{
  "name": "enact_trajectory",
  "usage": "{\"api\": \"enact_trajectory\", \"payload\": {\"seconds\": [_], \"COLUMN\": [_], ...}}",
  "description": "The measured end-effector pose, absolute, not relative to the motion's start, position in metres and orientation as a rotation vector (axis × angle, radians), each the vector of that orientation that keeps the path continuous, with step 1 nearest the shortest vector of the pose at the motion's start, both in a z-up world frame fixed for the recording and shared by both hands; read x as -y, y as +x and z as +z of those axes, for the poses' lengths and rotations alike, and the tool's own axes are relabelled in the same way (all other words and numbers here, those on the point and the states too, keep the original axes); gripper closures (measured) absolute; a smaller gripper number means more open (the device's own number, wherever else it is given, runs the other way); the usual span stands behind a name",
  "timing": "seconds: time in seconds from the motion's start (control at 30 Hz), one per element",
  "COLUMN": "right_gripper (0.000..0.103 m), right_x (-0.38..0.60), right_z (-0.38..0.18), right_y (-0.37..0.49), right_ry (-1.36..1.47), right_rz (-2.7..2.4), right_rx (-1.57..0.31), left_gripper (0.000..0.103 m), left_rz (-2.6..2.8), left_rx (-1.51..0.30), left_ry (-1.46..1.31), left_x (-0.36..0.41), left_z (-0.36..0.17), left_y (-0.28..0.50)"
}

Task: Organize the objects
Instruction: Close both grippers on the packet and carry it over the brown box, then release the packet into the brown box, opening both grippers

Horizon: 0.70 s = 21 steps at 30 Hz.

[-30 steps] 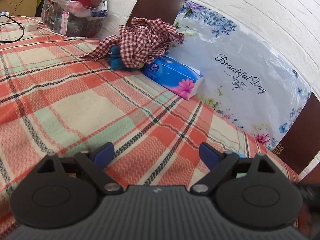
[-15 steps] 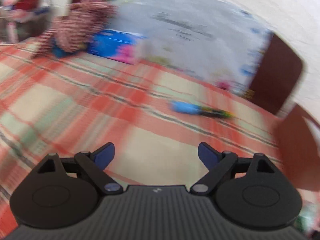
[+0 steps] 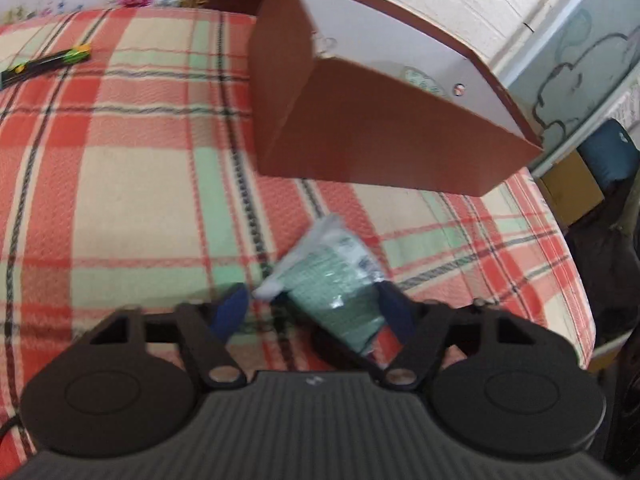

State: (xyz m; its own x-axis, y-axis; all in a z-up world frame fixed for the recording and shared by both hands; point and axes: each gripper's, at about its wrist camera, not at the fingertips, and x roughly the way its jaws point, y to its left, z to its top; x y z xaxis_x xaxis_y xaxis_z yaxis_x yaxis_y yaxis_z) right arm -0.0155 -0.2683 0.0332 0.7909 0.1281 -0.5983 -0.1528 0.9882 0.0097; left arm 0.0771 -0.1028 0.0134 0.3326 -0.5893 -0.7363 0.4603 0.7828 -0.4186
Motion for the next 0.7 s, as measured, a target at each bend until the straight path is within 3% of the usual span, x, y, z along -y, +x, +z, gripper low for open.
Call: {"api": "enact_trajectory", "payload": {"seconds": [0.03, 0.27, 0.5, 0.53, 0.63, 0.7], "right_gripper": [0.06, 0.06, 0.06, 0.059, 0.039, 0.04], "right_x": [0.269, 0.282, 0.304, 0.307, 0.311, 0.319], "right_z": [0.036, 0.091, 0.104, 0.101, 0.091, 0.091], "right_y": [-0.017, -0.015, 0.055, 0.062, 0.087, 0.088], "right_ry": [-0.037, -0.054, 0.006, 0.005, -0.046, -0.02], "right_rz": [0.136, 0.062, 0.016, 0.001, -0.096, -0.126], "right_rx": [-0.616, -0.286, -0.261, -0.268, -0.294, -0.292], "left_gripper": [0.048, 0.048, 0.047, 0.047, 0.037, 0.038], "left_rz": [-0.708, -0.77, -0.723, -0.712, -0.575, -0.558], "left_rx": [-1.037, -0.753, -0.721, -0.724, -0.712, -0.712], "left_ry": [-0.181, -0.099, -0.054, -0.041, 0.07, 0.076], "left_x": [0.101, 0.125, 0.162, 0.168, 0.186, 0.187], "left_z": [0.018, 0.108, 0.127, 0.125, 0.119, 0.118], "left_y": [0.079, 0.081, 0.137, 0.145, 0.161, 0.166]}}
